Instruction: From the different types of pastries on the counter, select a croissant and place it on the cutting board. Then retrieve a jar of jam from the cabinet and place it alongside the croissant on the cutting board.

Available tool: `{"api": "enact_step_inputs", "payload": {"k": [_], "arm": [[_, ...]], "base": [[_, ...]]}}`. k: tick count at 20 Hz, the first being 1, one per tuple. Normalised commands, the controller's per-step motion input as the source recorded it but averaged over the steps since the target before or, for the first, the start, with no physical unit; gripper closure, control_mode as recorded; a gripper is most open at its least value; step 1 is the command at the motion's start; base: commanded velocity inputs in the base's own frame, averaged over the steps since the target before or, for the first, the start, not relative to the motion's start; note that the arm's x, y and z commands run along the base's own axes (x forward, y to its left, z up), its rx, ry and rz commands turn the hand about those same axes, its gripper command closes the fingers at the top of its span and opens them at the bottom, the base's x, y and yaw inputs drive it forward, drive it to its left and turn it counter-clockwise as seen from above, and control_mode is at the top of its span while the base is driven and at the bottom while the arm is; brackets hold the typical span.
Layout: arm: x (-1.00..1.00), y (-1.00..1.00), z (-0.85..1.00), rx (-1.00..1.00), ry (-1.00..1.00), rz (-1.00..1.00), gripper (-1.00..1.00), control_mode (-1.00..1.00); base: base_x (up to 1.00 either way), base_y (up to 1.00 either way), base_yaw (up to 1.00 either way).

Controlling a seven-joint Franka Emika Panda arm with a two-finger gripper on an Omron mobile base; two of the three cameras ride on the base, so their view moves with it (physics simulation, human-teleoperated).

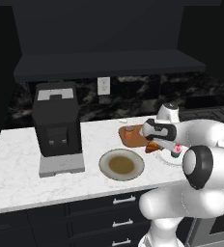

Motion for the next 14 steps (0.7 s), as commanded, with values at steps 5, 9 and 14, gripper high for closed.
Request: {"api": "enact_step_inputs", "payload": {"k": [5, 9, 14], "arm": [[0.75, -0.26, 0.25, -0.01, 0.01, 0.05, 1.00, -1.00], [0.74, -0.28, 0.23, 0.00, 0.01, 0.05, 1.00, -1.00], [0.93, -0.12, 0.00, 0.00, 0.01, 0.09, 1.00, -1.00]], "base": [[0.00, 0.00, 0.00], [0.00, 0.00, 0.00], [0.00, 0.00, 0.00]]}}
